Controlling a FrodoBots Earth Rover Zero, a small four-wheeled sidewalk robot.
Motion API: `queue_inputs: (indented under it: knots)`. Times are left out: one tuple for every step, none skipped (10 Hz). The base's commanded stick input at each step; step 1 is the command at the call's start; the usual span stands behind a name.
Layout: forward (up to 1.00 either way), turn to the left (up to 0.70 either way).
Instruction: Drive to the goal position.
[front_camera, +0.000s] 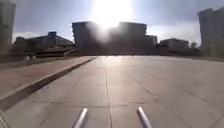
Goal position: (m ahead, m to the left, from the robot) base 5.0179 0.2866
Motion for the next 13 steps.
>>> queue_inputs:
  knots:
    - [1.0, -0.34]
    - [1.0, -0.42]
    - [1.0, -0.41]
    - [1.0, -0.27]
    - [1.0, -0.04]
    - [1.0, -0.02]
    - [1.0, -0.02]
    - [1.0, -0.02]
    - [1.0, -0.02]
    - [1.0, -0.02]
    - [1.0, -0.02]
    - [1.0, -0.02]
    - [1.0, -0.02]
